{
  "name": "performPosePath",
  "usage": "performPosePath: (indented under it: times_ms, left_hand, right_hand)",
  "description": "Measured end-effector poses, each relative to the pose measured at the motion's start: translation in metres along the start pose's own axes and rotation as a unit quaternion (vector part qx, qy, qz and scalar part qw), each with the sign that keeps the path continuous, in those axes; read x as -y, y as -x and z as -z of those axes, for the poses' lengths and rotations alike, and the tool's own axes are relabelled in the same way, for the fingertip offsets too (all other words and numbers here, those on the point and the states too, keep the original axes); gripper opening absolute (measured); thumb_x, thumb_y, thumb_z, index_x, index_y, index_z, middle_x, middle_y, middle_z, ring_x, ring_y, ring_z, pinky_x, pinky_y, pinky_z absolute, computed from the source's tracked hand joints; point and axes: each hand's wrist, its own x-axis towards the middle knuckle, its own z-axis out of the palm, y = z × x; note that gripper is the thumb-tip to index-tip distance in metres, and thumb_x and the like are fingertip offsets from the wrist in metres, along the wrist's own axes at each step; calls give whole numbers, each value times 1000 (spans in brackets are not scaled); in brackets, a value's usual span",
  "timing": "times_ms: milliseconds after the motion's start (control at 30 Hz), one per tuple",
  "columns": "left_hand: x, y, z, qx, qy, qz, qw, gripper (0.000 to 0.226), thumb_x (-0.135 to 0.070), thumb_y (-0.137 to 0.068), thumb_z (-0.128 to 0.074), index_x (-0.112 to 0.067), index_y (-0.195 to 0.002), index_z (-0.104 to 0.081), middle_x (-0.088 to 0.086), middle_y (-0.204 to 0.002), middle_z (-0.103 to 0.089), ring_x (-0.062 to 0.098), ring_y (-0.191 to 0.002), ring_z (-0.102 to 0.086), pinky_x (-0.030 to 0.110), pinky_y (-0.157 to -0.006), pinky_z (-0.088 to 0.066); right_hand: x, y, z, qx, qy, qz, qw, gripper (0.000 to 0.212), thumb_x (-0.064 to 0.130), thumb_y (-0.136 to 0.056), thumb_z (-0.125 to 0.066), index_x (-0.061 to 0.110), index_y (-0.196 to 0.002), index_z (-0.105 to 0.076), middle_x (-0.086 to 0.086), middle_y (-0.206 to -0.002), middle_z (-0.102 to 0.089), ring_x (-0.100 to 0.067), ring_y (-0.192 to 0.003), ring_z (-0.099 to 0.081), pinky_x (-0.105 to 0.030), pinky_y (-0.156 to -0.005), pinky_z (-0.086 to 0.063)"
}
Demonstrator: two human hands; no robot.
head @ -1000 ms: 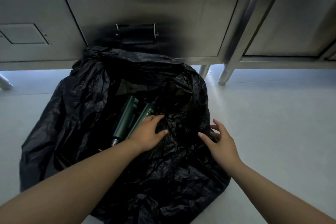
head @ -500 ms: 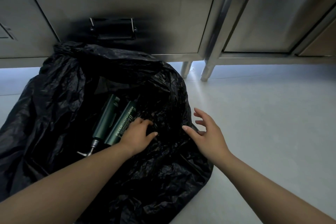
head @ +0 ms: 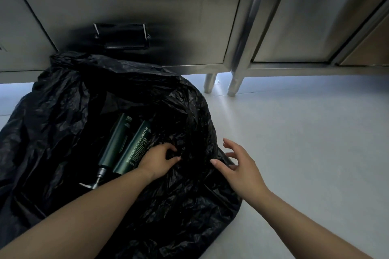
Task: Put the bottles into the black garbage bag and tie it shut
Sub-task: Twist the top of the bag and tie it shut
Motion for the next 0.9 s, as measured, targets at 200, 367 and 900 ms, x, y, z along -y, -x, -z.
performPosePath:
  times_ms: [200,367,900]
  left_hand:
    - [-4,22,44,-118,30,-39,992,20,-36,-81,-68,-35,-98,-57,-21,-80,-53,0,-74,-53,8,-53,-34]
    - [7,51,98,-160,36,-65,984,23,-33,-82,-68,-32,-103,-59,-17,-96,-57,2,-83,-53,12,-64,-37]
    - [67,99,168,-201,77,19,976,50,-37,-85,-65,-30,-131,-48,-12,-95,-57,5,-85,-55,13,-69,-38]
  right_hand:
    - [42,-12,-6,6,3,62,998,57,43,-80,-68,39,-132,-43,26,-123,-46,6,-113,-46,-29,-98,-46]
    - [95,-36,-28,-24,77,181,980,69,53,-79,-61,29,-140,-39,11,-148,-33,-4,-135,-29,-23,-109,-27]
    - [127,-58,-107,138,141,195,961,70,74,-74,-42,39,-134,-45,16,-138,-47,-5,-130,-40,-23,-105,-32]
